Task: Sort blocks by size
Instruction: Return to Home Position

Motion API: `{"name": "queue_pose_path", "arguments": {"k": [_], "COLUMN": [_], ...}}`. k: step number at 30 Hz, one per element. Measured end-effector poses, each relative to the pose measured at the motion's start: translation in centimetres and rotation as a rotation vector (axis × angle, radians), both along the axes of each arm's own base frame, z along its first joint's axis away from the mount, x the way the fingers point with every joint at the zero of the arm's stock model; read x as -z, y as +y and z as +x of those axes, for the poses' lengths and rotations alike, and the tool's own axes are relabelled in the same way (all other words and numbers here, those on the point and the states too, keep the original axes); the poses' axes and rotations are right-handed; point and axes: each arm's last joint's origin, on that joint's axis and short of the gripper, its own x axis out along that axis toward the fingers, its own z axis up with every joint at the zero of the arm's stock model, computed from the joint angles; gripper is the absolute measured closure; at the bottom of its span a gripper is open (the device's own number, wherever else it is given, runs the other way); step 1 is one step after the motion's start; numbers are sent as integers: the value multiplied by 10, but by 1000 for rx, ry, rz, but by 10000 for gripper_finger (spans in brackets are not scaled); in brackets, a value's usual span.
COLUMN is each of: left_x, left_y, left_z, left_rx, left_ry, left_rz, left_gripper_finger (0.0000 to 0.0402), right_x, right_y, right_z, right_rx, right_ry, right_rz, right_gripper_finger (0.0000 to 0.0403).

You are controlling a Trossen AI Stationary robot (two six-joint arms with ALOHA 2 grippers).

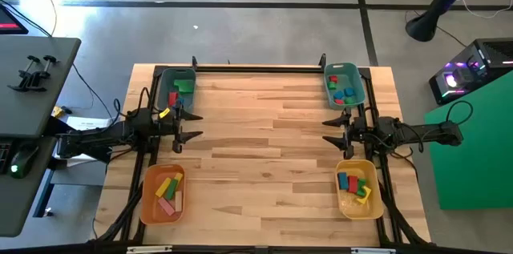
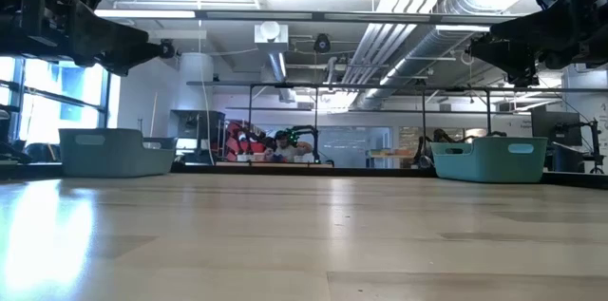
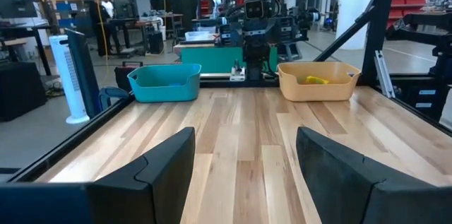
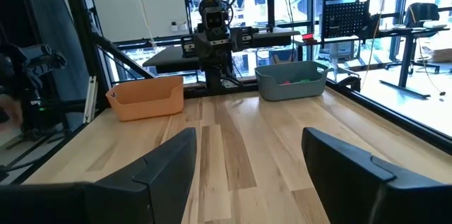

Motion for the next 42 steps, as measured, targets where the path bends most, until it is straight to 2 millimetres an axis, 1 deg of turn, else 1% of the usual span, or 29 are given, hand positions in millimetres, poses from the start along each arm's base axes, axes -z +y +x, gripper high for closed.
{"name": "queue_pose_path", "arguments": {"k": [5,10,16,22,24,26,29,32,33,34,38,42], "left_x": [0,0,-1,-2,-2,-1,0,0,0,0,0,0], "left_y": [0,0,0,0,0,0,0,0,0,0,0,0], "left_z": [0,0,0,0,0,0,0,0,0,0,0,0], "left_rx": [0,-2,1,-4,2,6,5,6,5,5,0,-2], "left_ry": [-1,-8,-12,-22,-19,-10,1,2,3,3,4,4], "left_rz": [-4,-78,-80,-13,9,25,25,36,47,50,52,52], "left_gripper_finger": [170,170,170,176,193,222,286,365,382,391,384,399], "right_x": [0,0,0,0,0,0,0,0,0,0,0,0], "right_y": [0,0,0,0,0,0,0,0,0,0,0,0], "right_z": [0,0,0,0,0,0,0,0,0,0,0,0], "right_rx": [0,0,0,0,0,0,0,0,0,0,0,0], "right_ry": [0,0,0,0,0,0,0,0,0,0,0,0], "right_rz": [0,0,0,0,0,0,0,0,0,0,0,0], "right_gripper_finger": [149,149,149,149,149,149,149,149,149,149,149,149]}}
